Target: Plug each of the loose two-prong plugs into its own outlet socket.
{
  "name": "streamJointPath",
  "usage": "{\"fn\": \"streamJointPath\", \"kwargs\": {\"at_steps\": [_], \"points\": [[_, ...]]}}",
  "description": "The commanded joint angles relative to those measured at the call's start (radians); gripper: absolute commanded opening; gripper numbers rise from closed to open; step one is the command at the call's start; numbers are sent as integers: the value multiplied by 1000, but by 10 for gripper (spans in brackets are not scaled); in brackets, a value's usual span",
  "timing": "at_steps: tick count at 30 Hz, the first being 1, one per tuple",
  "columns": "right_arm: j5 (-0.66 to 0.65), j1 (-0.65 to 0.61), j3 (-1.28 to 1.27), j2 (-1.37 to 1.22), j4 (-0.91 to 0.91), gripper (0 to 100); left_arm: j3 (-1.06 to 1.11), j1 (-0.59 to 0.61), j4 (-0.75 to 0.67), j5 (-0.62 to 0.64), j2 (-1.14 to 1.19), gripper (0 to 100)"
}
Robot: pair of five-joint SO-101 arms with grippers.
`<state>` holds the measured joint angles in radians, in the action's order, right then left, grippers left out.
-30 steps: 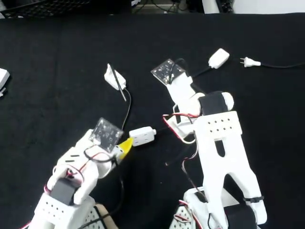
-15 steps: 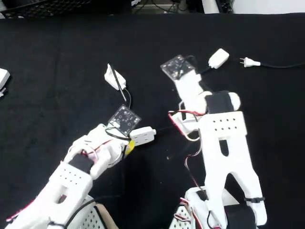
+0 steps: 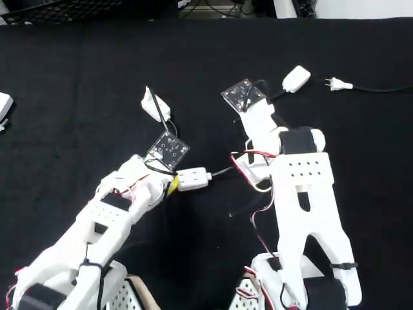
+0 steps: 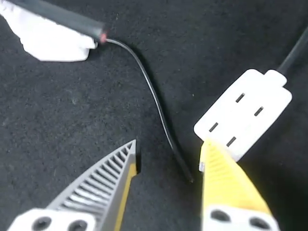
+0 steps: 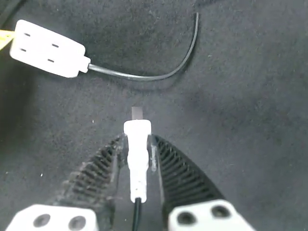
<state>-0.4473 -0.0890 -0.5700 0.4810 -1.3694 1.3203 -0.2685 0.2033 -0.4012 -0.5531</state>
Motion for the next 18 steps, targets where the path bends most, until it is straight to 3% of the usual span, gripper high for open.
{"fn": "streamJointPath", "kwargs": {"at_steps": [1, 12, 18], "points": [[-2, 9, -4, 13, 18, 11, -42, -1, -46, -18, 46, 224], [48, -37, 1, 12, 17, 11, -42, 7, -40, -15, 40, 224], [129, -152, 1, 5, 18, 11, 16, 110, -35, 37, -133, 224]]}}
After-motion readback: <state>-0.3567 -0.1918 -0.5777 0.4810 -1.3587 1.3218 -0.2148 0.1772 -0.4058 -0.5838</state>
